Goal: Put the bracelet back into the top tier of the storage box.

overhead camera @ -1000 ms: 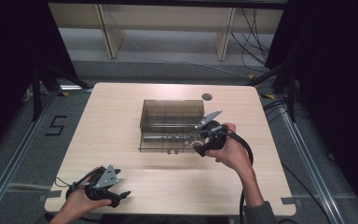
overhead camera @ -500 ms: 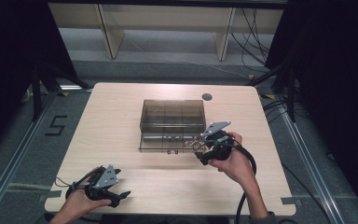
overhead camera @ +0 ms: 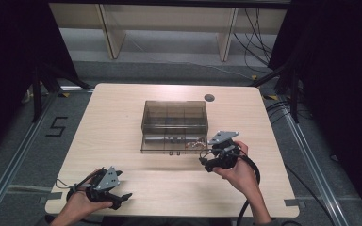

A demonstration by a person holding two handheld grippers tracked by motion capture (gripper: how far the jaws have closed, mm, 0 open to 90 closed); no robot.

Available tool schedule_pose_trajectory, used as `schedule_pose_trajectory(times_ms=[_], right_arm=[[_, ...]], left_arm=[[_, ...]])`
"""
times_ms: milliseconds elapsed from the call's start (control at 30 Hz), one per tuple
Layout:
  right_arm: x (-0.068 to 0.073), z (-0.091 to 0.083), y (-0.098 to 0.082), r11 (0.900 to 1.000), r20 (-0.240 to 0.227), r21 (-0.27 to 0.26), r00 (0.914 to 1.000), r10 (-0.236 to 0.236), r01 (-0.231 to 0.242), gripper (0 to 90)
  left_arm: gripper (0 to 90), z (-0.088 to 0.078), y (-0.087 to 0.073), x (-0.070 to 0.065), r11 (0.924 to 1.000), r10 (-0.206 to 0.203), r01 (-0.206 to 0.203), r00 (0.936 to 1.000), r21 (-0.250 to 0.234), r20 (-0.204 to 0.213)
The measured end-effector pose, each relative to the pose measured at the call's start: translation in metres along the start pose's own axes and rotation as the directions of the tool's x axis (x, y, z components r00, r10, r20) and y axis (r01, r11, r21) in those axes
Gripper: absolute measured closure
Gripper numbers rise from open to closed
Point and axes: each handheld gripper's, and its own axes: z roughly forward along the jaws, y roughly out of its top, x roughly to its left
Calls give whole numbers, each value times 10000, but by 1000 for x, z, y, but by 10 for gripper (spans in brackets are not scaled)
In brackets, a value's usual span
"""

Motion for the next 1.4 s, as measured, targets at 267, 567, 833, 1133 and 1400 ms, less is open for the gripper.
schedule_pose_trajectory(times_ms=[267,567,833,1133,1400], right_arm=[[3,-4,-15,9991,-20,-376,9998,199,-199,227],[8,-1,-33,9939,-234,-908,9978,614,-633,210],[13,3,-42,9864,-349,-1455,9968,725,-768,205],[21,5,-53,9850,-640,-1438,9942,864,-949,197],[30,5,-59,9846,-884,-1297,9904,1066,-1175,196]], left_arm=[[162,0,0,0,10000,70,-70,10000,32,-47],[162,0,1,-1,9999,113,-113,9999,-15,-98],[162,-1,1,-1,9997,223,-222,9997,85,-128],[162,-1,1,-4,10000,91,-90,9998,34,-198],[163,-3,2,-5,9999,-39,38,9999,-97,-94]])
